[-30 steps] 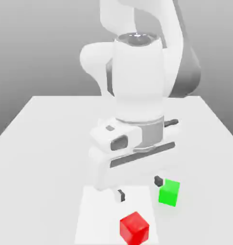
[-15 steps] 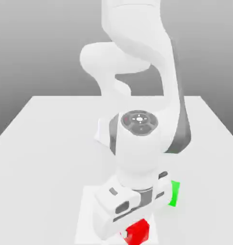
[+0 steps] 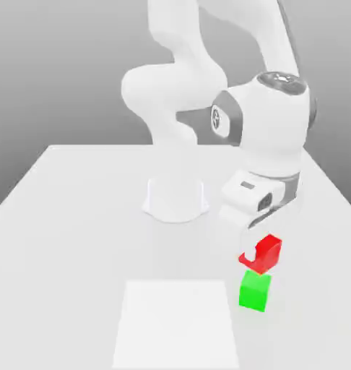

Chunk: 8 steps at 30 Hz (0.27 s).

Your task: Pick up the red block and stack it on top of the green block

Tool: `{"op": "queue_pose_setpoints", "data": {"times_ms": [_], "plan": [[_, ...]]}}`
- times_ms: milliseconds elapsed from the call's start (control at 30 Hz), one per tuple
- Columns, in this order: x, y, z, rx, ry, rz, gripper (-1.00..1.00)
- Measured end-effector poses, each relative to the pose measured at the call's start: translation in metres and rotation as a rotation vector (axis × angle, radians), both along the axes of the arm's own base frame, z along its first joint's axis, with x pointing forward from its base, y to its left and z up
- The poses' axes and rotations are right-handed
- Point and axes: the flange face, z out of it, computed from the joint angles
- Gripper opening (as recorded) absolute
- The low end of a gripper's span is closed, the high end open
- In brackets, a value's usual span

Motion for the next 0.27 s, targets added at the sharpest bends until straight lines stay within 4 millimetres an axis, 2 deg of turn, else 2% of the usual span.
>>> {"op": "queue_pose_setpoints", "data": {"times_ms": [133,167,267], "plan": [[-0.003,0.001,-0.037,-0.001,-0.001,0.003,-1.0],[-0.003,0.0,-0.046,-0.001,-0.001,0.002,1.0],[-0.003,0.0,-0.046,-0.001,-0.001,0.002,1.0]]}}
